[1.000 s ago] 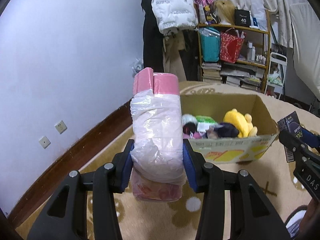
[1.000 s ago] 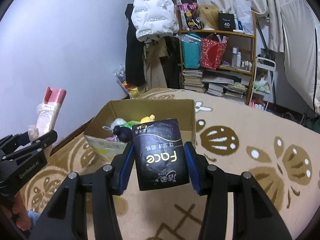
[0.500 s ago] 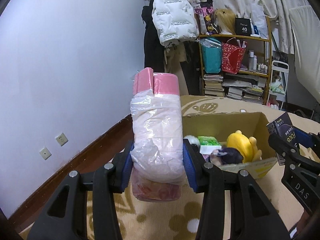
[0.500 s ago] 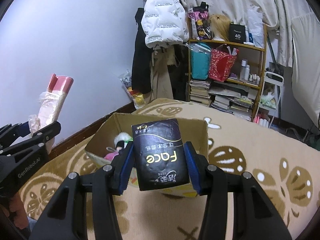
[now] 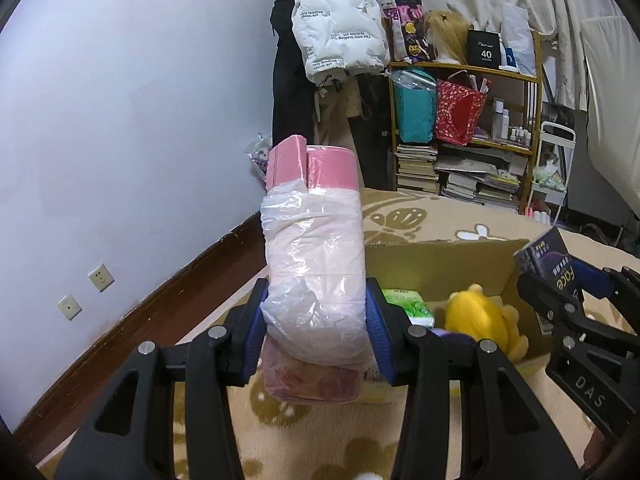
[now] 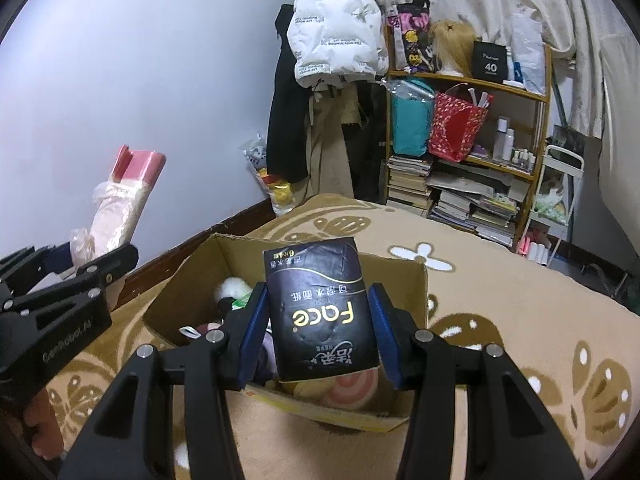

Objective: Organize soft objects
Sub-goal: 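Lift the bottle and Face box into the box and open both tools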

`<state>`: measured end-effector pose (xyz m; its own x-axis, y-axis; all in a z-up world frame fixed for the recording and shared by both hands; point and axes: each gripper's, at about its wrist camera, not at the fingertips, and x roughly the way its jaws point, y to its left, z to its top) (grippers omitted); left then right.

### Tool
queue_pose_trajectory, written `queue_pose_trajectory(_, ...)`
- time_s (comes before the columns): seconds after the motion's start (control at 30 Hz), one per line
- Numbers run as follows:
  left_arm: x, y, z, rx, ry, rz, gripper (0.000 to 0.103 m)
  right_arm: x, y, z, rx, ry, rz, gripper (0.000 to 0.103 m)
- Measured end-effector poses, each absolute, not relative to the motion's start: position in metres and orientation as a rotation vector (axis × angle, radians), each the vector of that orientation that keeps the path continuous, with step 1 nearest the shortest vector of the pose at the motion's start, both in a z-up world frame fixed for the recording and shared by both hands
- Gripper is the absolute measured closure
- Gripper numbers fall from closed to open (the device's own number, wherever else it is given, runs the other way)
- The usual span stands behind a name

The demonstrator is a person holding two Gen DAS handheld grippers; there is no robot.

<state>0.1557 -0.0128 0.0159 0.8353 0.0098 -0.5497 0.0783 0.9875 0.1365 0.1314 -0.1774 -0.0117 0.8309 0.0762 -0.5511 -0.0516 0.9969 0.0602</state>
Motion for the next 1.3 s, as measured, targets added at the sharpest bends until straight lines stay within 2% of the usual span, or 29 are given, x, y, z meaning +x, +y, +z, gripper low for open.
queue_pose_trajectory(0.63, 0.183, -0.03, -0.029, 0.109, 0.74, -0.18, 0.057, 0.16, -0.192, -0.046, 0.119, 0.682, 0.09, 0.05)
queue_pose_trajectory(0.67, 0.183, -0.029, -0.029, 0.11, 0.736, -0.17, 0.055, 0.159, -0.191, -0.047, 0.119, 0.685, 0.096, 0.05)
queue_pose_trajectory(0.73, 0.182, -0.026, -0.027, 0.101, 0.725, -0.152, 0.044, 0.159, -0.191, -0.047, 0.114, 0.691, 0.096, 0.05)
queue_pose_trajectory(0.77, 0.182, -0.023, -0.025, 0.095, 0.717, -0.144, 0.043, 0.159, -0.191, -0.048, 0.114, 0.694, 0.093, 0.049)
queue_pose_trajectory(0.8, 0.181, -0.021, -0.024, 0.09, 0.71, -0.134, 0.039, 0.159, -0.191, -0.047, 0.118, 0.695, 0.092, 0.047)
queue_pose_trajectory(0.93, 0.179, -0.012, -0.019, 0.092, 0.707, -0.111, 0.015, 0.154, -0.193, -0.044, 0.134, 0.686, 0.084, 0.029)
queue_pose_trajectory(1.13, 0.169, -0.005, -0.008, 0.146, 0.655, -0.049, 0.002, 0.144, -0.196, -0.034, 0.14, 0.671, 0.058, 0.011)
queue_pose_trajectory(1.3, 0.157, -0.002, 0.003, 0.192, 0.627, -0.035, 0.001, 0.133, -0.198, -0.019, 0.151, 0.654, 0.04, 0.0)
